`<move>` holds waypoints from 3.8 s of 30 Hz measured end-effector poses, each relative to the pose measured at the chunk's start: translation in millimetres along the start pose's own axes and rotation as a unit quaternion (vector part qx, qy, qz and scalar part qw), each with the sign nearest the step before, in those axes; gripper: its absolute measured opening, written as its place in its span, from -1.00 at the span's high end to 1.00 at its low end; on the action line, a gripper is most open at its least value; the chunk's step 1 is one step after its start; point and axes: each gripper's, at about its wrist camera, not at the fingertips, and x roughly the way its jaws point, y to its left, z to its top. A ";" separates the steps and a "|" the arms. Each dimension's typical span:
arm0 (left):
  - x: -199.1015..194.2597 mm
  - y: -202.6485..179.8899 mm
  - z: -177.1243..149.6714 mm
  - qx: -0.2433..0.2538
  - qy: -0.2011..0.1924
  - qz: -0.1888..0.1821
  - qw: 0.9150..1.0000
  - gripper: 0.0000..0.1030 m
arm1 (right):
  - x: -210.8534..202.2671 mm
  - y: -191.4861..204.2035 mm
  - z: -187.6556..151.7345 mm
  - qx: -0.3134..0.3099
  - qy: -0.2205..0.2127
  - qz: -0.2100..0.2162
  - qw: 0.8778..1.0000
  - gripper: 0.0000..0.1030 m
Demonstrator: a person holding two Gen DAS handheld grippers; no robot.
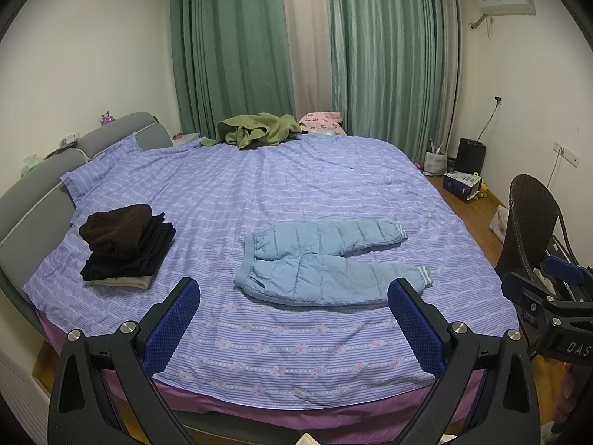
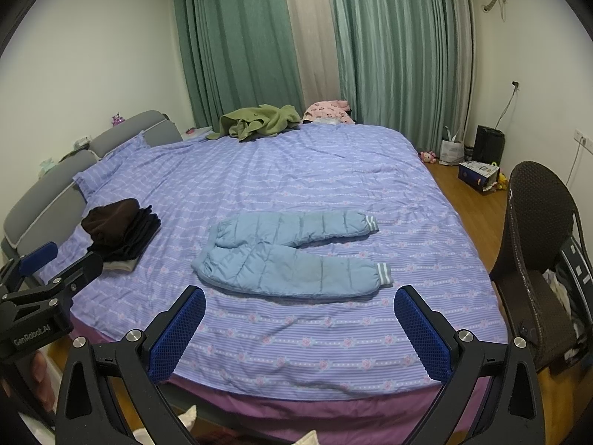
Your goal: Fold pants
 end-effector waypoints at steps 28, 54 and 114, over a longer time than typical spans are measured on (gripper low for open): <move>35.6 38.3 0.2 -0.012 0.021 0.025 0.999 -1.00 | 44.9 29.4 2.1 0.008 0.035 0.008 0.999 -1.00; 248.6 -10.8 79.4 0.034 0.040 -0.018 0.998 -1.00 | 213.9 -43.7 83.8 0.030 0.015 -0.098 0.995 -1.00; 449.9 -80.6 63.0 0.048 0.072 -0.021 0.996 -1.00 | 414.1 -185.4 65.7 0.131 0.057 -0.121 0.982 -0.50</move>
